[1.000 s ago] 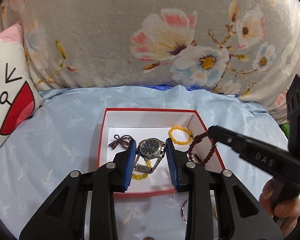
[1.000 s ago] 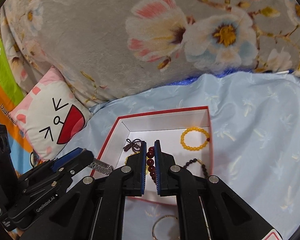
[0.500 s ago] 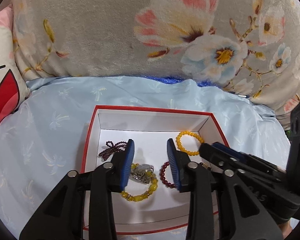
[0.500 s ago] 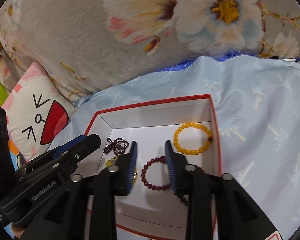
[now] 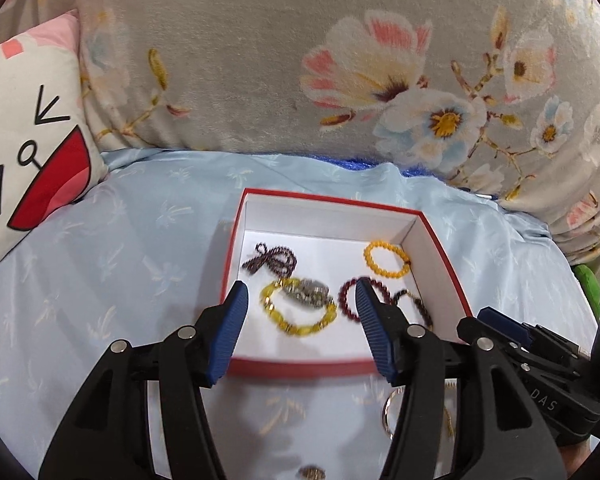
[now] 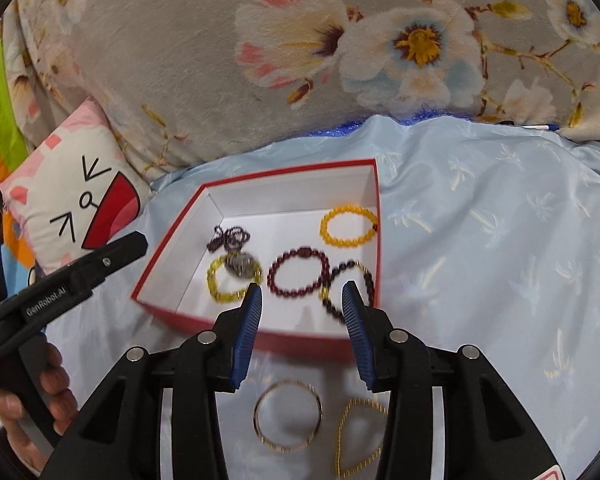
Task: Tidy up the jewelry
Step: 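Move both grippers back out of the box toward the gold pieces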
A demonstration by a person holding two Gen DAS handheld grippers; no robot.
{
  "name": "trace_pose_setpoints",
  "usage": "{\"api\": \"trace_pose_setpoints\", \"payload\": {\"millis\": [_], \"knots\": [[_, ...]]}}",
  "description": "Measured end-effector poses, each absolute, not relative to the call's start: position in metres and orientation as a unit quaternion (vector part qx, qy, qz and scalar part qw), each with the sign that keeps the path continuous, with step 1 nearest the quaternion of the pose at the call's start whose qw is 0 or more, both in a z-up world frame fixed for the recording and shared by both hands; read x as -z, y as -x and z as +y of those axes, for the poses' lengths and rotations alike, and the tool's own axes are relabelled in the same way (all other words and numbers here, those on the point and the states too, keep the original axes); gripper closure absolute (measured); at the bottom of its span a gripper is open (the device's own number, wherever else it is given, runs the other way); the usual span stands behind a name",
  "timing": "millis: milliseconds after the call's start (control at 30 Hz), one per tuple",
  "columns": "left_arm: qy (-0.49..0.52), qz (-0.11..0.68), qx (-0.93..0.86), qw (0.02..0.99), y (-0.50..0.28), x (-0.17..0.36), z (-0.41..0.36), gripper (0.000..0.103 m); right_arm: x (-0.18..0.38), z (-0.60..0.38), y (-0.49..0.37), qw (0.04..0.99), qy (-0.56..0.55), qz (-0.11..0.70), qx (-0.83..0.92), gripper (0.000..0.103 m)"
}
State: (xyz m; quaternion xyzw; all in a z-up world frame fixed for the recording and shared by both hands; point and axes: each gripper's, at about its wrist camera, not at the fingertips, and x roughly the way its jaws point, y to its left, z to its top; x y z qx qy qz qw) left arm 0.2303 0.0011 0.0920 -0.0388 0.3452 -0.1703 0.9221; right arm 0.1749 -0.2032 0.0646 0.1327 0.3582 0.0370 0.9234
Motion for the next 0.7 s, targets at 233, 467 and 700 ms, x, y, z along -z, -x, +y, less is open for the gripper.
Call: {"api": "trace_pose_setpoints", "payload": {"millis": [233,467,700], "knots": [[0.031,0.363,0.169,0.916,-0.184,-0.071,0.018,0.050,-0.047,-0.196,-0.130,0.918,-0.127,0.375,-0.038,0.062],[0.030,0.402,0.171,0.899,-0.152,-0.027,0.016,0.049,-0.025,-0.201,-0.091,0.911,-0.133,0.390,-0.019,0.062],[-0.011,0.405,0.167,0.899,-0.137,-0.006,-0.006,0.047,-0.011,-0.208,-0.071,0.906,-0.143,0.399,-0.006,0.062]]}}
